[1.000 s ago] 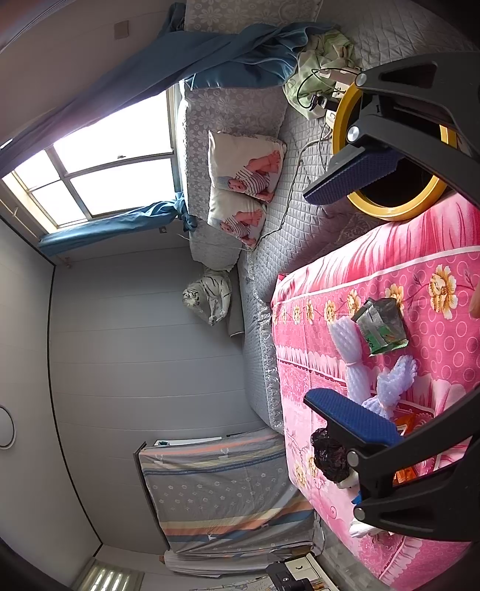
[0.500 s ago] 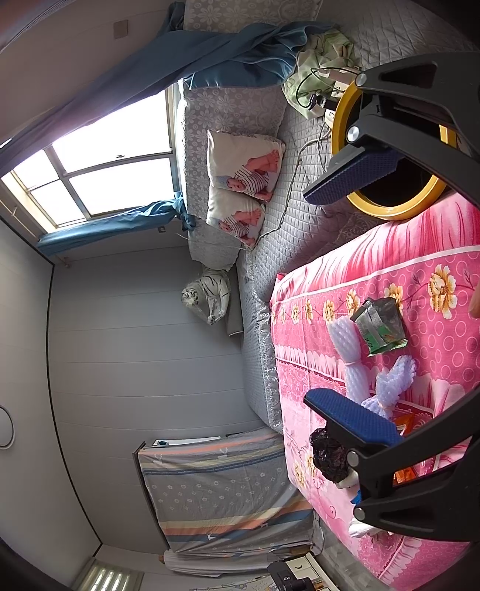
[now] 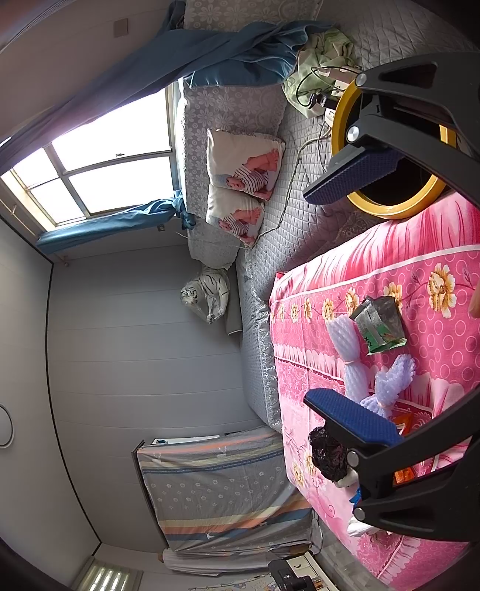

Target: Collect trash

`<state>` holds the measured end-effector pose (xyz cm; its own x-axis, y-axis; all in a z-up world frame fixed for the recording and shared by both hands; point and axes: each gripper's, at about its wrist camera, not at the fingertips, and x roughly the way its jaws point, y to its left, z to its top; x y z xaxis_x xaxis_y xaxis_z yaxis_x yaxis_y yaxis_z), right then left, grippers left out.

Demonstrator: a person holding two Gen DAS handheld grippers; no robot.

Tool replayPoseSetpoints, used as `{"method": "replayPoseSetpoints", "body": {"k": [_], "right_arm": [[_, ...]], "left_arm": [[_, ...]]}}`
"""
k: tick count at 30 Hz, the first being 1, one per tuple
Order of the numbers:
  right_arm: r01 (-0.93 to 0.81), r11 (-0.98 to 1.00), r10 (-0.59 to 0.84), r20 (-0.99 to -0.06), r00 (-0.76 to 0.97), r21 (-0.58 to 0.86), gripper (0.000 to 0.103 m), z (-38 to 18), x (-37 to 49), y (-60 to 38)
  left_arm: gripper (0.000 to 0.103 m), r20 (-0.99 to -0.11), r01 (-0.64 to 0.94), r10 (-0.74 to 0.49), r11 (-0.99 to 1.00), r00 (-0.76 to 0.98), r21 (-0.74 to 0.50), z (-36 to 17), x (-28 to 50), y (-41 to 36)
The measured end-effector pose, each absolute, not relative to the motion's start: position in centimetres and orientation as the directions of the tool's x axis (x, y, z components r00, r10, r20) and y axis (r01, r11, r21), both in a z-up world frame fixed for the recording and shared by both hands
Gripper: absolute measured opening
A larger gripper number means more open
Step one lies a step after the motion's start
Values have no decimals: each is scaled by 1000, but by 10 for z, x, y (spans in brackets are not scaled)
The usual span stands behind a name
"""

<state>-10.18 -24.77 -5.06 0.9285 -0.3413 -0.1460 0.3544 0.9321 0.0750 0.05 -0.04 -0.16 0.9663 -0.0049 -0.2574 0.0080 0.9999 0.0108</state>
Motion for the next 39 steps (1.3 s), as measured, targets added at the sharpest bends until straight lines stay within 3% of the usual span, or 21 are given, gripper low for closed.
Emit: {"method": "replayPoseSetpoints", "body": {"k": [31, 39], "right_arm": [[346, 935, -333, -152, 931, 75, 95, -50, -100, -247], [375, 925, -363, -147, 920, 62, 95, -44, -96, -258]], "left_arm": [[96, -260, 14, -11, 1000, 965, 11, -2, 2, 0], [96, -309, 62, -72, 997, 948, -42, -11, 21, 26]]}}
